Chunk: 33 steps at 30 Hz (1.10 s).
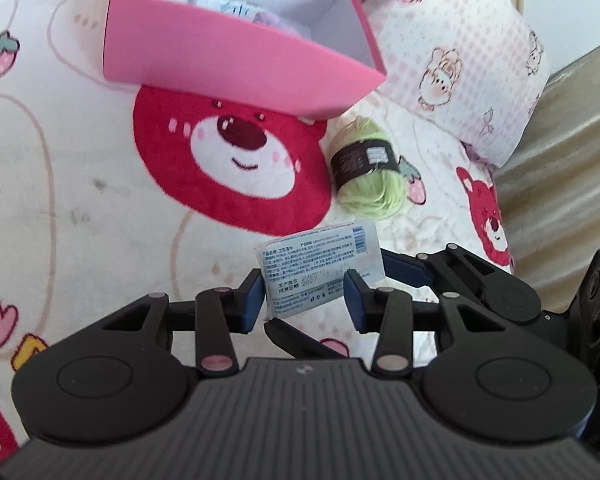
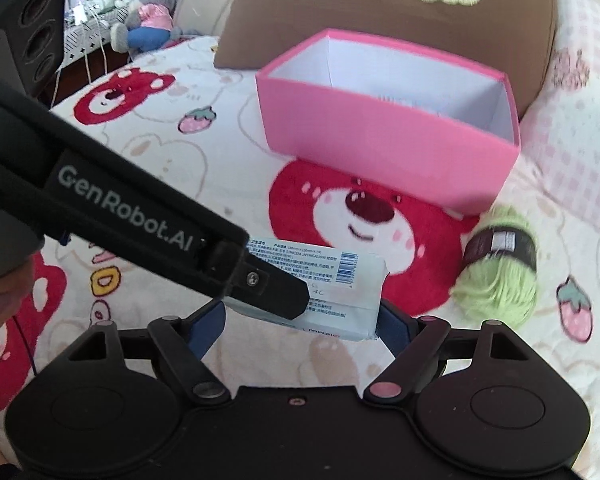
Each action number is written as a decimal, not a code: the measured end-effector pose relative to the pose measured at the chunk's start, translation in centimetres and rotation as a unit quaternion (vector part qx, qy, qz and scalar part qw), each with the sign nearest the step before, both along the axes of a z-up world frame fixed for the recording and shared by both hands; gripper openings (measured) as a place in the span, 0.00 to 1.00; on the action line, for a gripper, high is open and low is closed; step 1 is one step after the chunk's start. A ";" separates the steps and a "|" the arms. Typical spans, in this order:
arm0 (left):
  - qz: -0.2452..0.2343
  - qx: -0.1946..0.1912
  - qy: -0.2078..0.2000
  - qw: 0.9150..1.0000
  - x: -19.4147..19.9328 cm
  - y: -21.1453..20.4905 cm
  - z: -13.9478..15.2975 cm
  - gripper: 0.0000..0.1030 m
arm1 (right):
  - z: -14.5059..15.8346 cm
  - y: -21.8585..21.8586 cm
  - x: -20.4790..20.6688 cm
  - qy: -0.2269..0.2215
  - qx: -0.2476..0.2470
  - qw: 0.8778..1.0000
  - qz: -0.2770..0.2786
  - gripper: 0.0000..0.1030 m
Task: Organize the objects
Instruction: 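Lift the white packet with the left gripper and carry it toward the pink box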
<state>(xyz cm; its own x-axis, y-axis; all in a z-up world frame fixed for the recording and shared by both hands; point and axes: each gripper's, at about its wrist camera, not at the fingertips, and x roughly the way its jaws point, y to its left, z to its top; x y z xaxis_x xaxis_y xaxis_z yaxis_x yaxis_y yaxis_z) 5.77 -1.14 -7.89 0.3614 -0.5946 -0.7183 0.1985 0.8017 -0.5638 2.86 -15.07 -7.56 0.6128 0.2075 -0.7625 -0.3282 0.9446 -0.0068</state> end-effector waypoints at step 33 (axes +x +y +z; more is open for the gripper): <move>0.003 -0.006 -0.119 0.993 1.5 1.4 11.1 0.42 | 10.2 0.4 2.7 -0.089 -0.005 0.996 0.017 0.83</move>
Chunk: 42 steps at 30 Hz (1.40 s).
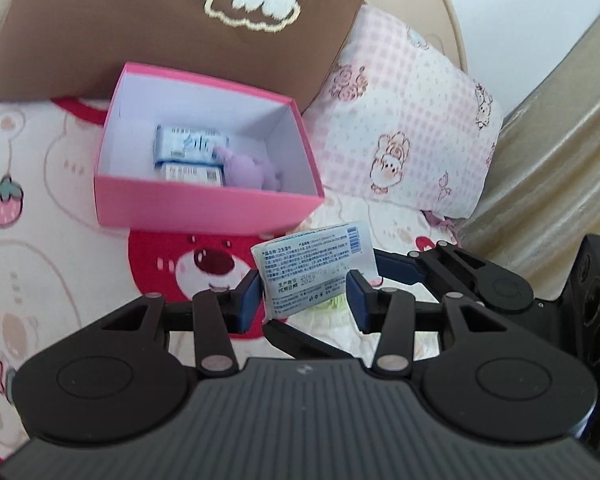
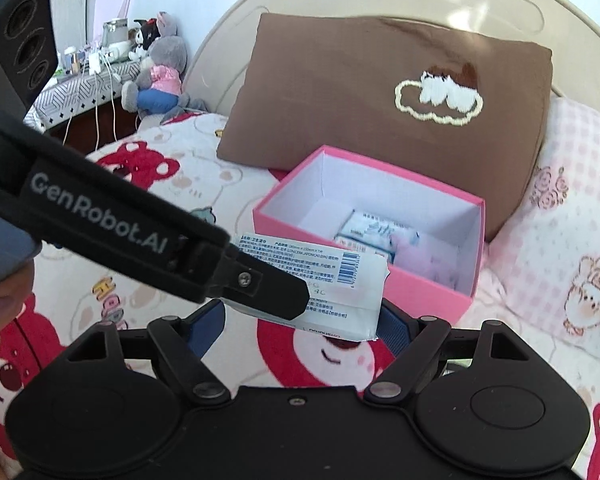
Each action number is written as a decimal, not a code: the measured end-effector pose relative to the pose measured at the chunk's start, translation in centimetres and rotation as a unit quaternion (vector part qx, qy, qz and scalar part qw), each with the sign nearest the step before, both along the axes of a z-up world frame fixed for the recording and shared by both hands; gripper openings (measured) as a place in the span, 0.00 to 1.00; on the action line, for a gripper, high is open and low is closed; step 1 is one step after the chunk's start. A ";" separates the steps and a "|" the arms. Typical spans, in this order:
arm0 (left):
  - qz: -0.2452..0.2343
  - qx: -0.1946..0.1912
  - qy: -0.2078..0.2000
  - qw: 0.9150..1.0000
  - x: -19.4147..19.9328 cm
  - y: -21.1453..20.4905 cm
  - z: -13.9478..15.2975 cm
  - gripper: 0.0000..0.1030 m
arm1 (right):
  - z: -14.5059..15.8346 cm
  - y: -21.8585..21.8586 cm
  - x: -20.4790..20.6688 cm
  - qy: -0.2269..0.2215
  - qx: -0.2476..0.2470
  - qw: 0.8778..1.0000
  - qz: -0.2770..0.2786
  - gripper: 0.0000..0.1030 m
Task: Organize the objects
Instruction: 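Lift the white packet with the left gripper and carry it toward the pink box, then lower the white packet into the pink box onto the wipes pack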
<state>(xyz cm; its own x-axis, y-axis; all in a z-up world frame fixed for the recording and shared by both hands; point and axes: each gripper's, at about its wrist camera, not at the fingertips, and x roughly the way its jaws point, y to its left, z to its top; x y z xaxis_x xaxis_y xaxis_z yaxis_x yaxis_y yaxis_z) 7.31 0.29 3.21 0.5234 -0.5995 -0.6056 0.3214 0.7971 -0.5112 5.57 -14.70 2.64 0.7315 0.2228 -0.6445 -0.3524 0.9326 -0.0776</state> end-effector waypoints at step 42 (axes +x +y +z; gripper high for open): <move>0.029 0.027 0.050 0.998 18.2 -1.4 -1.8 0.42 | -2.1 -3.3 18.2 0.077 0.051 0.996 -0.011 0.81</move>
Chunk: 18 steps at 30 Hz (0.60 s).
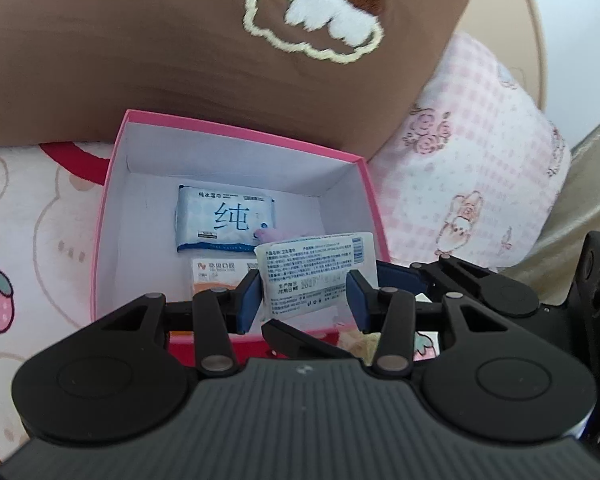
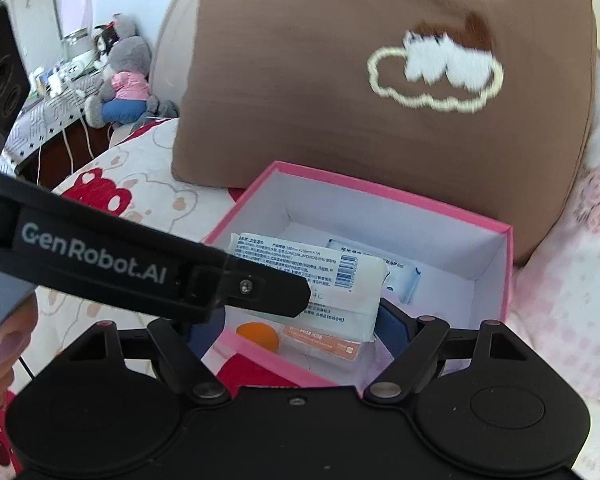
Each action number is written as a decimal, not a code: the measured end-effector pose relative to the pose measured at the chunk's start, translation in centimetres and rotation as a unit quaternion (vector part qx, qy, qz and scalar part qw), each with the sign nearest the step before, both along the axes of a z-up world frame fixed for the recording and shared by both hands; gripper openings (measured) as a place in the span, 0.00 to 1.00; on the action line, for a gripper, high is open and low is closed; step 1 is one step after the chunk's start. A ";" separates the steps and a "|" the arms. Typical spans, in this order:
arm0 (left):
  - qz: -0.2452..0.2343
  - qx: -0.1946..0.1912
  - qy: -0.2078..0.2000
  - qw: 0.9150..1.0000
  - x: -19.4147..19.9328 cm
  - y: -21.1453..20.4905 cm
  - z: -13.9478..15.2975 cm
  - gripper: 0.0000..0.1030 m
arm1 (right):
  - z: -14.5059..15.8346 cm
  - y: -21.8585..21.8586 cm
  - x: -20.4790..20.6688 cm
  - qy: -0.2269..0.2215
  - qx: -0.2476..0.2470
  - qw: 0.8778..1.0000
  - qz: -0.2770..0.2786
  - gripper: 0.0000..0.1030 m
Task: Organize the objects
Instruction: 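Lower the white packet into the pink box onto the wipes pack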
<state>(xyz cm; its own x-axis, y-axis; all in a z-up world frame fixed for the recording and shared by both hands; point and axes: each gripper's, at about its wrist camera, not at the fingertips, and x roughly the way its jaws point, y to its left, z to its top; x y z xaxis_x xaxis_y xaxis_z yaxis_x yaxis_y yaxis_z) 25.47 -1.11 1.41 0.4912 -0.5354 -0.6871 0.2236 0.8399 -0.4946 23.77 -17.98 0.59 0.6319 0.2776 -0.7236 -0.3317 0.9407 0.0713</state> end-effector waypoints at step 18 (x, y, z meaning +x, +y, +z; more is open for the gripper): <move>0.050 0.013 0.060 0.997 9.0 0.9 -7.4 0.42 | -6.4 -0.6 9.3 0.082 0.034 0.996 -0.017 0.65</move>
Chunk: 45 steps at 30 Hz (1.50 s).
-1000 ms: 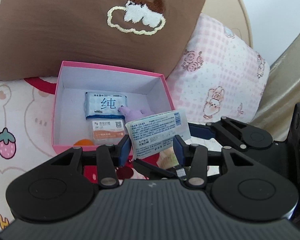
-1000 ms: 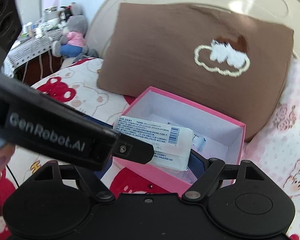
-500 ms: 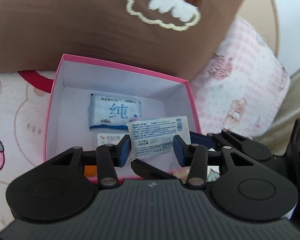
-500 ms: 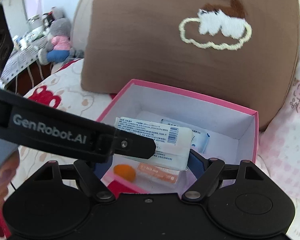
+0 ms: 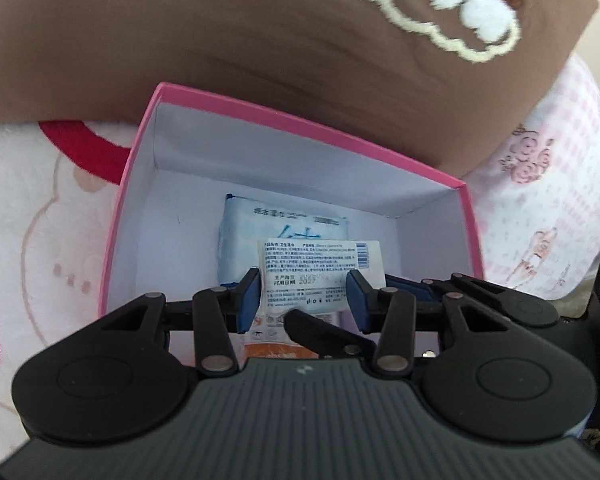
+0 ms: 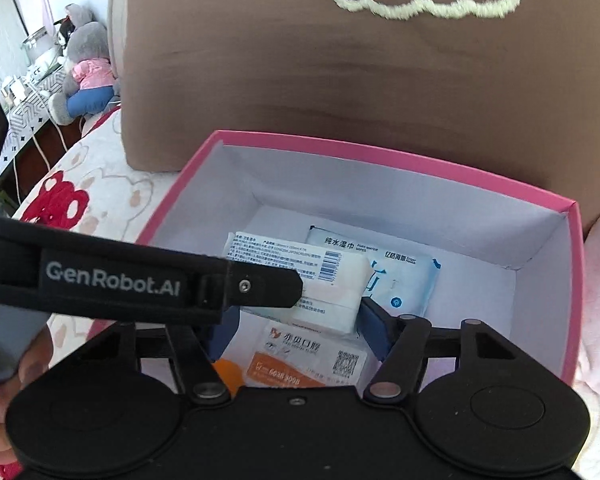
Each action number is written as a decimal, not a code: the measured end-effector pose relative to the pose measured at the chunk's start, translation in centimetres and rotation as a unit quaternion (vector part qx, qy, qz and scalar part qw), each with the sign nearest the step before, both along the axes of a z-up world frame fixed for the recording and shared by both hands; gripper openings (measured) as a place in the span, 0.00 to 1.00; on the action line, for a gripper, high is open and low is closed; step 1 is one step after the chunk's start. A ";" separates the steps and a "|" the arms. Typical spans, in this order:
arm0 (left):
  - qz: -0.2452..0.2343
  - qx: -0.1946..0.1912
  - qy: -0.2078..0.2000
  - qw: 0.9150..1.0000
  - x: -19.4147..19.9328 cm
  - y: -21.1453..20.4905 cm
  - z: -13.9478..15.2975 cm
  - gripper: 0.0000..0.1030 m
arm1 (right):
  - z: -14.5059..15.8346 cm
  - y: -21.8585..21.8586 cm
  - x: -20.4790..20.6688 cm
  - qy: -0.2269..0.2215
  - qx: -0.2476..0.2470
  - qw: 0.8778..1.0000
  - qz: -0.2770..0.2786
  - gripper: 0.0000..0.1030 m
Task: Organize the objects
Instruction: 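Lower the white packet into the pink box onto the wipes pack, then open the left gripper to release the white packet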
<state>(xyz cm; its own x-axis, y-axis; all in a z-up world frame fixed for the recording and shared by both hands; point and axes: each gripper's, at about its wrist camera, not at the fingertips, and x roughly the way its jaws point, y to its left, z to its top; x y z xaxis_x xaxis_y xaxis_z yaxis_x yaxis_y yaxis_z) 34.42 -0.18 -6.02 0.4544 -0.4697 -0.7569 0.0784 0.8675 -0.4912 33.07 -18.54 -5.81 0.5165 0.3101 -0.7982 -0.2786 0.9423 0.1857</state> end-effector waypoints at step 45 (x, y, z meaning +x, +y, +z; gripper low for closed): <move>-0.005 0.072 -0.016 0.997 -6.3 0.8 2.7 0.45 | 2.7 -2.1 -6.6 -0.045 -0.017 0.999 0.005 0.64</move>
<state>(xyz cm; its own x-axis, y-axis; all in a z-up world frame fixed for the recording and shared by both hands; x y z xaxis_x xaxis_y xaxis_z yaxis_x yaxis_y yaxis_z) 28.15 0.62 -3.31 0.4751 -0.3627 -0.8017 0.1014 0.9276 -0.3595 26.49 -20.67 -3.08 0.5830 0.2892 -0.7592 -0.3017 0.9447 0.1282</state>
